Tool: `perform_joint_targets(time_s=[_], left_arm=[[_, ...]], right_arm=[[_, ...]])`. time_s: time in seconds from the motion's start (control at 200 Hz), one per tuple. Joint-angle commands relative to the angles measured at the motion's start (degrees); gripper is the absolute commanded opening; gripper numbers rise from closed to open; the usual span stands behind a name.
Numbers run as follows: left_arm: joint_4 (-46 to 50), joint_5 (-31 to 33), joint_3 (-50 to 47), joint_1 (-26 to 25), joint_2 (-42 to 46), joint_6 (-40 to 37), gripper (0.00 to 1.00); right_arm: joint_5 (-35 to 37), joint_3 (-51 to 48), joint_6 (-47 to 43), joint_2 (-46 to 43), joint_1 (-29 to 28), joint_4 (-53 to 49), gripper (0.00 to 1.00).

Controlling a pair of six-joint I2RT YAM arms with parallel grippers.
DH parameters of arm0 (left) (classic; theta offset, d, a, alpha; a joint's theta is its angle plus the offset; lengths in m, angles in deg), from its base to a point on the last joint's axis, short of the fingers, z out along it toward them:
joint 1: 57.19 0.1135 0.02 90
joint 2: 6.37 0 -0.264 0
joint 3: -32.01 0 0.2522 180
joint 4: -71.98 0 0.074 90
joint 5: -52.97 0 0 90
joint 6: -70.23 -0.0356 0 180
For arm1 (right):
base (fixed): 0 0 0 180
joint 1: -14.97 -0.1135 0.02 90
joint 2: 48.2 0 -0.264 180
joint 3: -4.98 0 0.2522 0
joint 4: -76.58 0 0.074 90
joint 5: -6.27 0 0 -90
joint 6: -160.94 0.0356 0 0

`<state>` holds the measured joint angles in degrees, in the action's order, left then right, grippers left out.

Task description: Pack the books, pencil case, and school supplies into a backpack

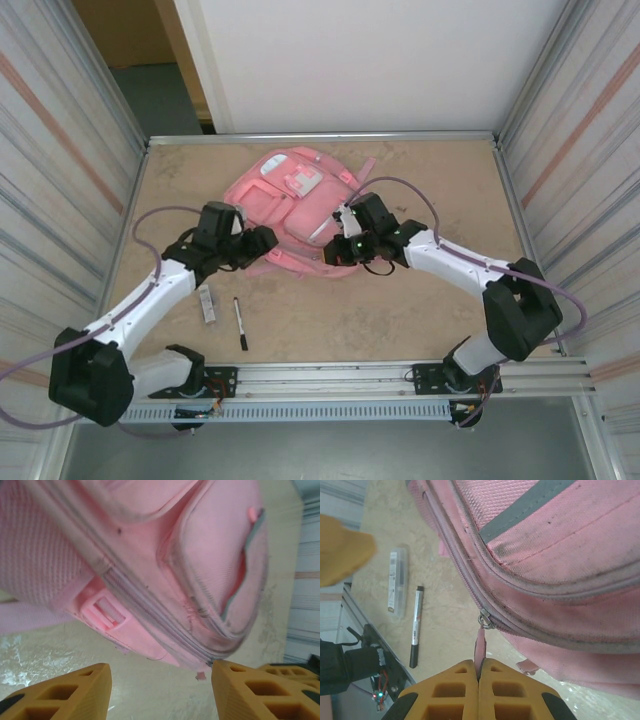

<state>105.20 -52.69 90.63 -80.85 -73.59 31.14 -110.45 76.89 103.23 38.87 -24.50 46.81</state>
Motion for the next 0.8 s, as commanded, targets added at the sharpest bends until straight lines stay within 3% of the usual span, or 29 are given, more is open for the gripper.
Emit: perform_joint_targets(time_s=[0.0,0.241,0.271,0.321,0.361,0.541,0.797], left_arm=[[-4.74,5.21,-0.96,-3.06,-2.85,6.96,0.55],[-9.88,10.52,0.3,-7.67,-10.97,8.93,0.49],[-11.44,10.64,-0.06,-7.67,-11.79,8.97,0.4],[-13.53,10.32,-0.79,-7.69,-12.67,8.07,0.1],[-14.14,10.14,-1.0,-7.67,-12.87,7.42,0.0],[-7.92,10.2,0.26,-3.46,-8.82,2.17,0.0],[-5.35,-11.76,2.83,14.42,-11.74,-7.15,0.0]], right_arm=[[-1.3,3.21,-0.51,1.46,-2.55,2.06,0.0],[-0.43,3.11,1.91,2.12,-5.84,5.09,0.0],[-0.15,3.0,1.9,2.14,-6.05,5.11,0.0],[0.37,3.14,1.42,2.15,-6.09,4.14,0.0],[1.85,3.61,0.29,2.22,-5.96,1.69,0.0],[14.12,1.94,-9.52,0.23,-2.82,-9.97,0.0],[20.78,-7.39,-10.8,-5.9,9.83,-8.39,0.0]])
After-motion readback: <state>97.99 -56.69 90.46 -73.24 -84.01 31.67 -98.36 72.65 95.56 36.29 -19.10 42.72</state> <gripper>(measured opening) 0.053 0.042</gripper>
